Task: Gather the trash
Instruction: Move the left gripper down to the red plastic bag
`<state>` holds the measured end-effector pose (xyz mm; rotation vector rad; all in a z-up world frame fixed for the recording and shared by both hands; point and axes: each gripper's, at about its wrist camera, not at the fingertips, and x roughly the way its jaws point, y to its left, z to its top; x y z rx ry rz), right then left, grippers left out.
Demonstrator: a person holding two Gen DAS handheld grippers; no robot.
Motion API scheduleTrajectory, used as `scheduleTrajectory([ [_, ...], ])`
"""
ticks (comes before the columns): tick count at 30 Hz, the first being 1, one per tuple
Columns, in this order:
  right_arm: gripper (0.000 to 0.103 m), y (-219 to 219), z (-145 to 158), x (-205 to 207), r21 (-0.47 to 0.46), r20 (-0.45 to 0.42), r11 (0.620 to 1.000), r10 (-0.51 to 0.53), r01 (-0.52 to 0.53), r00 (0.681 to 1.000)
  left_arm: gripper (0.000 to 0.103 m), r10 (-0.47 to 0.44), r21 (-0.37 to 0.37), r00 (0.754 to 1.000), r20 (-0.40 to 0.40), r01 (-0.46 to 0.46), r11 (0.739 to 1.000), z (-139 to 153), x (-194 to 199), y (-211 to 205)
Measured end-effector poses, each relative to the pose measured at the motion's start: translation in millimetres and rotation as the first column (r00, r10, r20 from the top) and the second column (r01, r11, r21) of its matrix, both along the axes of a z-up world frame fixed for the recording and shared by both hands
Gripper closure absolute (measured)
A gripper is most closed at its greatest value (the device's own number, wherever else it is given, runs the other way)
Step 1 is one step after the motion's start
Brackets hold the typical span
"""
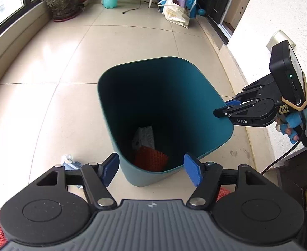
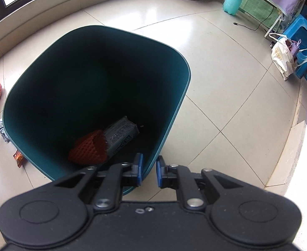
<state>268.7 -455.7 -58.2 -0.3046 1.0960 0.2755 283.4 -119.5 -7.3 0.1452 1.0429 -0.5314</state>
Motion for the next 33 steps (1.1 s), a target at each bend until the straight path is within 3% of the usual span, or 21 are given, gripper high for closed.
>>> scheduleTrajectory([
  [3,0.091,1,-1,0,0.001,-0.001,1.0,-0.008,0.008,1.0,0.033,0.052,0.023,0.998,0.044,-0.053,0.998,3,-13,19],
  [10,0.09,2,-1,1,-0.006,-0.009,1.0,-0.017,0.016,1.0,0.029,0.151,0.067,0.988,0.028,-0.153,0.986,-19,-16,70],
  [18,0.089,4,-5,2,-0.016,-0.013,1.0,-0.017,0.017,1.0,0.029,0.292,0.131,0.956,-0.03,-0.286,0.949,-80,14,127],
  [24,0.089,4,-4,3,-0.022,-0.014,1.0,-0.012,0.012,1.0,0.029,0.346,0.139,0.916,-0.202,-0.323,0.936,-148,38,160],
  [28,0.088,6,-7,2,-0.028,-0.017,1.0,-0.006,0.006,1.0,0.029,0.368,0.156,0.884,-0.289,-0.336,0.929,-190,34,166],
  [31,0.086,7,-10,2,-0.032,-0.022,0.999,0.0,0.0,1.0,0.029,0.408,0.195,0.838,-0.363,-0.36,0.912,-222,23,163],
  [33,0.085,9,-13,3,-0.037,-0.025,0.999,0.003,-0.004,1.0,0.029,0.423,0.232,0.821,-0.384,-0.358,0.905,-235,16,158],
])
